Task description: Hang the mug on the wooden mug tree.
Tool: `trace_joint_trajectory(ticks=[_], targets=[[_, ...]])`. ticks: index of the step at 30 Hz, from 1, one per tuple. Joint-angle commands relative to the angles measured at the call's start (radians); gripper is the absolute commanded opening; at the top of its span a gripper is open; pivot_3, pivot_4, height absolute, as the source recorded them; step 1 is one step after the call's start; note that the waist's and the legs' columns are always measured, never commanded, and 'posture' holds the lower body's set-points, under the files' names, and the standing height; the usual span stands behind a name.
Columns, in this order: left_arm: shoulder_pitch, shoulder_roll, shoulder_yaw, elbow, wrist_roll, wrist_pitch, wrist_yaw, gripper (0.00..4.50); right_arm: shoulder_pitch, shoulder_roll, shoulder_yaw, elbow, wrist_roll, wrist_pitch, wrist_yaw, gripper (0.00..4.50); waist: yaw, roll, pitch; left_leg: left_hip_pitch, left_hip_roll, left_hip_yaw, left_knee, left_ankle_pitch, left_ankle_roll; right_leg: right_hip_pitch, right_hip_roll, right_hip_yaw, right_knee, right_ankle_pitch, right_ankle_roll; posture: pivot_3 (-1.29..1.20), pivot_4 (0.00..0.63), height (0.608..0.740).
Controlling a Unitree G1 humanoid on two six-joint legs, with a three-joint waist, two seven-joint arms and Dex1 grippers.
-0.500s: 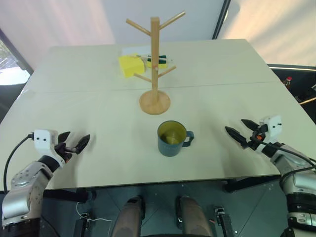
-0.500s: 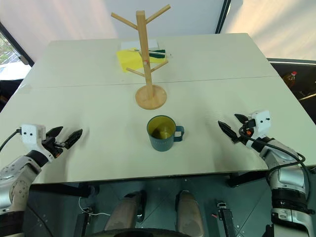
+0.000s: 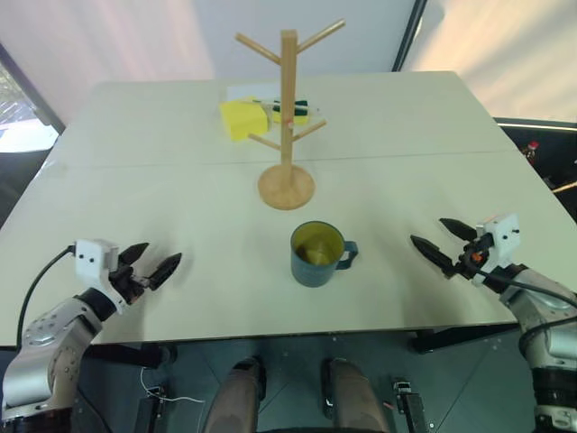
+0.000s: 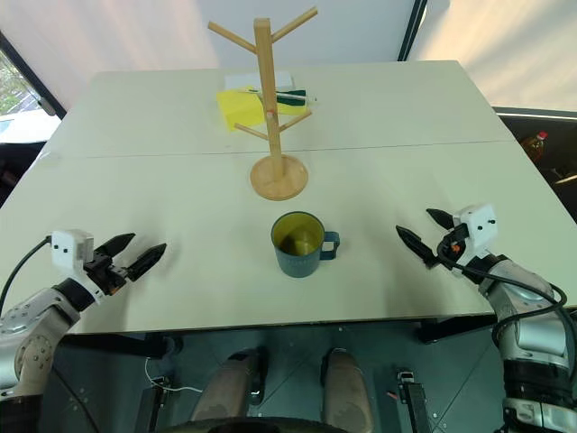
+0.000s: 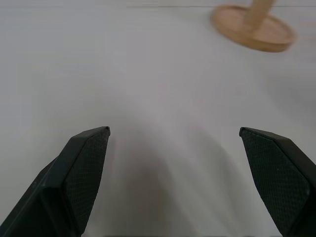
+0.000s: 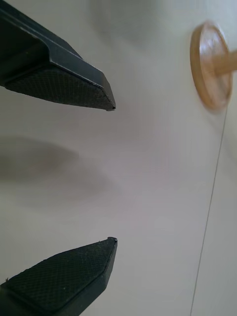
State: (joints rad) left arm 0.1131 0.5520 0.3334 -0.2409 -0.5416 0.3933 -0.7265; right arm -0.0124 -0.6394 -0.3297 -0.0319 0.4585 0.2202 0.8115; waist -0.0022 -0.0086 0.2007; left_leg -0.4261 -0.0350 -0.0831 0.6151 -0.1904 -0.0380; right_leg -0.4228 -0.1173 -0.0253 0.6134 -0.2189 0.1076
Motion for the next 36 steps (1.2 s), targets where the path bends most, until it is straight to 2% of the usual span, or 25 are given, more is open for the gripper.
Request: trace_joint_trajectory(ticks=[1, 7, 12, 17, 35, 36], targets=[[0.014, 0.029, -0.092, -0.121, -0.018, -0.017, -0.099, 4.5, 0.084, 0.012, -0.006, -0.187, 0.051, 0.028, 0.004, 4.29, 0.006, 0.0, 0.0, 0.0, 0.0, 0.0, 0.0, 0.0, 0.0, 0.0, 0.0, 0.0, 0.0, 0.0, 0.0, 0.0, 0.15, 0.74], [0.003, 0.091, -0.245, -0.237, -0.019, -0.02, -0.238, 4.5, 0.213, 0.1, 0.103, -0.406, 0.04, 0.06, -0.07, 4.29, 0.007, 0.0, 0.0, 0.0, 0.006, 0.002, 0.0, -0.002, -0.003, 0.0, 0.001, 0.0, -0.001, -0.001, 0.0, 0.0, 0.15, 0.74], [-0.034, 0.111, -0.326, -0.282, -0.013, -0.023, -0.287, 4.5, 0.205, 0.202, 0.184, -0.398, -0.052, 0.005, -0.178, 4.29, 0.006, 0.003, -0.001, -0.001, 0.009, 0.006, 0.0, -0.002, -0.004, -0.001, 0.001, -0.001, -0.006, 0.0, -0.001, 0.0, 0.15, 0.74], [-0.054, 0.112, -0.345, -0.281, -0.006, -0.033, -0.292, 4.5, 0.204, 0.24, 0.222, -0.361, -0.092, -0.036, -0.196, 4.29, 0.008, 0.004, -0.002, -0.003, 0.011, 0.009, -0.002, -0.002, -0.003, 0.0, 0.002, -0.001, -0.015, 0.002, -0.003, 0.0, 0.15, 0.74], [-0.043, 0.108, -0.35, -0.269, 0.031, -0.106, -0.302, 4.5, 0.113, 0.289, 0.287, -0.203, -0.17, -0.134, -0.222, 4.29, 0.012, 0.003, -0.002, -0.001, 0.013, 0.012, -0.001, -0.002, 0.002, 0.0, 0.006, -0.002, -0.013, 0.004, -0.006, 0.0, 0.15, 0.74], [-0.043, 0.108, -0.35, -0.271, 0.032, -0.105, -0.299, 4.5, 0.107, 0.292, 0.29, -0.195, -0.171, -0.136, -0.223, 4.06, 0.012, 0.003, -0.002, -0.001, 0.013, 0.012, -0.001, -0.002, 0.002, 0.0, 0.006, -0.002, -0.013, 0.004, -0.006, 0.0, 0.15, 0.74]])
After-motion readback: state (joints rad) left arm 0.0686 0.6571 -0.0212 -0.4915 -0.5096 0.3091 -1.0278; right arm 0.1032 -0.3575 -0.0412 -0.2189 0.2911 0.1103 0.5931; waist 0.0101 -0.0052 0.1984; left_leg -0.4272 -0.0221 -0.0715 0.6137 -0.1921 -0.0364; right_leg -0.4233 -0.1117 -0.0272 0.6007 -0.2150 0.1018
